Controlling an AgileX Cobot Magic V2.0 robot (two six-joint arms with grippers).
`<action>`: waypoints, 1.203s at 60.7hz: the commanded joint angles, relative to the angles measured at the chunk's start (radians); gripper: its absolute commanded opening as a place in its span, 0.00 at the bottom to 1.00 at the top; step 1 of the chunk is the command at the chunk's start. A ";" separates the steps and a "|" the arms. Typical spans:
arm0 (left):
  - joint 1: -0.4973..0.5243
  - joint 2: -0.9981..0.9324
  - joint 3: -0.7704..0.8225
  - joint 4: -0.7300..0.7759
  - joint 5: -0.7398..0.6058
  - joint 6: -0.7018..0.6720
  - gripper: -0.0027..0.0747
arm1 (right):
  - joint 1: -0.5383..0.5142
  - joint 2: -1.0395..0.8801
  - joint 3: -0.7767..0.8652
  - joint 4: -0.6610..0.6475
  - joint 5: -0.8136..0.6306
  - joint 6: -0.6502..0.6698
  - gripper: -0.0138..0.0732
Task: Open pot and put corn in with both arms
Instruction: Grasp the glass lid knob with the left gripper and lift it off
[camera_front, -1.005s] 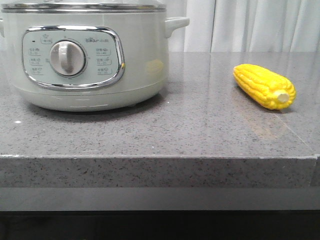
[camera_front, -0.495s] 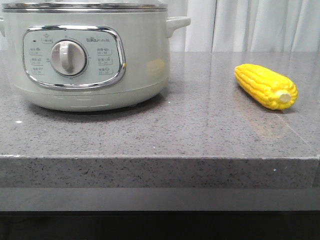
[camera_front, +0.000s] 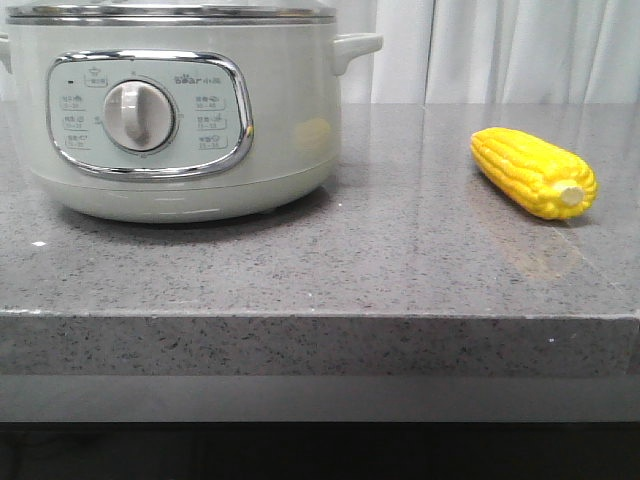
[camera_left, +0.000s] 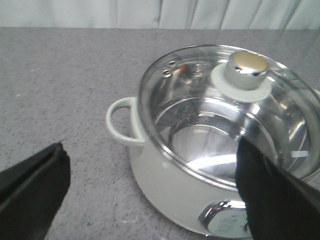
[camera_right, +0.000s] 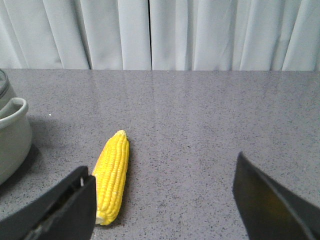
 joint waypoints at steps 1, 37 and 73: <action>-0.056 0.104 -0.152 -0.015 -0.005 0.009 0.87 | -0.006 0.011 -0.036 -0.006 -0.075 -0.010 0.83; -0.230 0.729 -0.913 0.008 0.418 0.011 0.82 | -0.006 0.011 -0.036 -0.006 -0.065 -0.010 0.83; -0.230 0.792 -0.921 0.038 0.440 0.006 0.78 | -0.006 0.011 -0.036 -0.006 -0.055 -0.010 0.83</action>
